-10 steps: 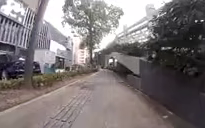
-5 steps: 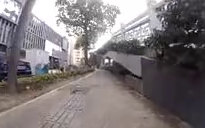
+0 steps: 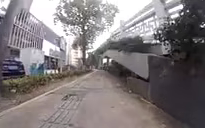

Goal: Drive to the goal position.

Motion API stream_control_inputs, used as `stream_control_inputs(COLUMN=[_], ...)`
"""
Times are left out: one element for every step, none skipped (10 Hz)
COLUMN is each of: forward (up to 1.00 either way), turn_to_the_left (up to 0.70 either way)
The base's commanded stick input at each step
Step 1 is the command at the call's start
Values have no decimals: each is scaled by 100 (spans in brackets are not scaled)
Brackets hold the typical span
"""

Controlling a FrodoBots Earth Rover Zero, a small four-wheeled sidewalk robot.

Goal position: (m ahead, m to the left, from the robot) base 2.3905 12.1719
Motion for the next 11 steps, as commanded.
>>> stream_control_inputs(forward=[70, 70, 70, 70, 63, 46, 45, 45, 45, 45, 45], turn_to_the_left=[0, 0, 0, 0, 0, 0, 0, 0, 0, 0, 0])
